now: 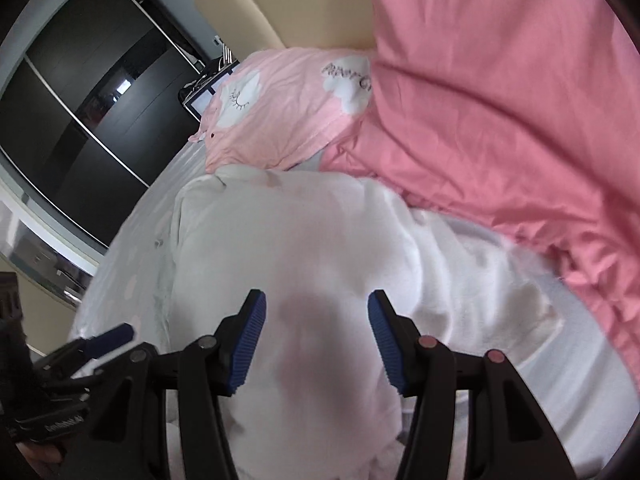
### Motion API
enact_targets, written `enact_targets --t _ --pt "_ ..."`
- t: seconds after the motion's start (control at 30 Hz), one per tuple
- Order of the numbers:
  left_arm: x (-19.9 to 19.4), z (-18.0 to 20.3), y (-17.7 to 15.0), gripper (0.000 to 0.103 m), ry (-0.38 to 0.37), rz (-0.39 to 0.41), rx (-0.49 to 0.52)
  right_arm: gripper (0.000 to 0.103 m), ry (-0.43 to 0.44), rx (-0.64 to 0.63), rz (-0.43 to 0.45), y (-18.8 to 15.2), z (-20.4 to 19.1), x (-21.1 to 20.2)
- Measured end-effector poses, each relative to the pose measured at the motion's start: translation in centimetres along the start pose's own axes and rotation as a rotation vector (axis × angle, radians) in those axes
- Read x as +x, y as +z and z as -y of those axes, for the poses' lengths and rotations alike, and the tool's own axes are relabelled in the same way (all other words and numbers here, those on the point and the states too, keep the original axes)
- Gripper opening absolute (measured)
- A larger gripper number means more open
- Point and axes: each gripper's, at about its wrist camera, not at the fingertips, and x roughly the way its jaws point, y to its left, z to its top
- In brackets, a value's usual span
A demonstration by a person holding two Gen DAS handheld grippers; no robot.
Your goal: Fold clothes
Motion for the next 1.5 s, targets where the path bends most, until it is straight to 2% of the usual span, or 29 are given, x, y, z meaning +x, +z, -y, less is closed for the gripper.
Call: enact_targets --t 0.07,0.1,0.17,0.2,0.23,0.27,0.3,0.33,0.37,0.47,0.63,0.73,0.87,0.9,0.97,1.07,1.17,1.2,1.23,1.3,1.43,1.5 --pt "1.4 -0.1 0.2 0.058 0.001 -0.029 -0.016 0.052 0.027 0.027 -0.021 0.0 0.6 1.3" --pt "2.1 -0.1 0.3 0.058 0.002 -0.043 -0.026 0.048 0.036 0.034 -0.027 -0.1 0.7 1.8" --pt "2.7 -0.3 0.4 0.058 0.001 -0.057 -0.045 0.031 0.036 0.024 -0.027 -0.1 0.6 2.3" --pt "2.7 -0.2 0.4 0.058 0.005 -0.057 -0.048 0.017 0.028 0.008 -0.022 -0.1 0.4 2.3" --pt "2.5 -0.2 0.4 0.054 0.01 -0.054 -0.046 0.01 0.023 -0.007 -0.017 -0.1 0.1 2.2" --pt "2.2 0.0 0.4 0.049 0.016 -0.05 -0.041 0.009 0.027 -0.021 -0.007 -0.2 -0.3 1.9" --pt "1.8 0.1 0.3 0.036 0.025 -0.046 -0.034 0.008 0.032 -0.035 0.002 -0.2 -0.8 1.5" --pt "1.4 0.1 0.2 0.029 0.038 -0.043 -0.028 0.007 0.037 -0.05 0.012 -0.2 -1.3 1.1" --pt "1.0 0.0 0.1 0.027 0.043 -0.04 -0.031 0.007 0.041 -0.064 0.021 -0.2 -1.8 0.8" --pt "-1.3 -0.9 -0.3 0.026 0.014 -0.02 -0.077 0.006 0.082 -0.115 0.045 -0.5 -3.5 -0.5" --pt "-5.1 -1.9 -1.2 0.026 0.066 0.021 -0.092 0.006 0.261 -0.204 0.043 -2.3 -7.2 -3.4" --pt "-7.0 -2.6 -1.8 0.026 0.082 0.036 -0.108 0.005 0.326 -0.261 0.005 -4.4 -9.7 -4.3" --pt "-8.8 -3.1 -2.7 0.027 0.073 0.056 -0.139 0.004 0.351 -0.298 -0.084 -7.3 -11.8 -3.6" --pt "-9.0 -3.2 -2.9 0.027 0.077 0.056 -0.144 0.004 0.364 -0.304 -0.108 -8.1 -12.2 -3.4" --pt "-9.2 -3.5 -3.5 0.027 0.085 0.051 -0.152 0.004 0.332 -0.346 -0.133 -9.4 -13.4 -3.1" --pt "-9.3 -3.8 -4.3 0.032 0.102 0.044 -0.167 0.005 0.236 -0.365 -0.087 -9.8 -13.8 -3.4" --pt "-9.0 -4.2 -4.9 0.034 0.103 0.036 -0.188 0.009 0.183 -0.346 -0.029 -8.9 -12.9 -4.3" --pt "-8.8 -4.2 -4.9 0.035 0.099 0.03 -0.191 0.02 0.164 -0.337 -0.008 -8.6 -12.6 -4.6" --pt "-8.5 -4.1 -4.9 0.038 0.094 0.024 -0.193 0.036 0.146 -0.327 0.014 -8.2 -12.3 -4.9" --pt "-8.0 -3.8 -4.8 0.045 0.079 0.019 -0.193 0.047 0.123 -0.298 0.064 -7.2 -11.2 -5.5" --pt "-7.1 -2.1 -3.6 0.062 0.039 0.034 -0.156 0.048 0.047 -0.188 0.115 -4.5 -7.7 -6.6" --pt "-6.4 -1.1 -2.8 0.063 0.015 0.038 -0.131 0.05 0.025 -0.089 0.109 -3.2 -4.9 -6.8"
